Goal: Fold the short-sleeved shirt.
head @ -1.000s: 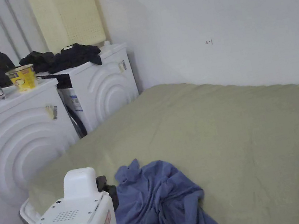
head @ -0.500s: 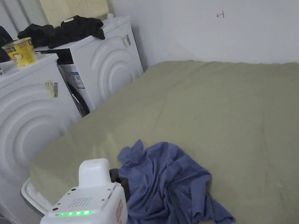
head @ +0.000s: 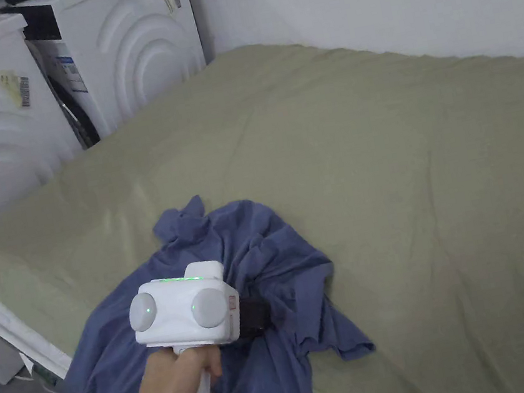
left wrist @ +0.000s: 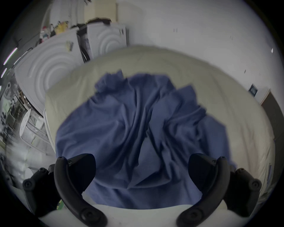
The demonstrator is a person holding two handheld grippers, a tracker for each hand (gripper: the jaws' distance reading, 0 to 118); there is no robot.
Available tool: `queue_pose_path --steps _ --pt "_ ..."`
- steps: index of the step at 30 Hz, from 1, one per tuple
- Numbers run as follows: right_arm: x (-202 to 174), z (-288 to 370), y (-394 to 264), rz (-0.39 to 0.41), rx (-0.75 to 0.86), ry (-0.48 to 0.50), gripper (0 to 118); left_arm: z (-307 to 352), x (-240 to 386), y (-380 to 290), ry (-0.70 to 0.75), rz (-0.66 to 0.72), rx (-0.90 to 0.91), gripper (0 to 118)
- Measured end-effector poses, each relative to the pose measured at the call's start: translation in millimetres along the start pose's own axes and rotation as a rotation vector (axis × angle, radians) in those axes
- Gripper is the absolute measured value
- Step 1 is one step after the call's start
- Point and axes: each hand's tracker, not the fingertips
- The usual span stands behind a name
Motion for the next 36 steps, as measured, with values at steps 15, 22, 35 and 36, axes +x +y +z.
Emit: queue_pose_path --steps 15,22,35,36 --pt "56.3 53.5 -8.5 -0.095 -0.021 -0.061 0 49.0 9.8 4.1 -0.111 -0.008 0.101 3" --pt "107.6 105.9 -19.7 -0.123 -0.002 -0.192 0 145.9 86.6 29.7 -0.221 -0.111 0.279 3" --pt "189.3 189.2 -48.1 -0.213 -0.009 -0.456 0 263.1 383.6 75.7 -0.606 -0.497 0.438 3" --pt "195.2 193.1 -50.2 -0.220 -0.010 -0.474 0 265.4 405.6 72.7 -0.630 -0.523 0.438 3"
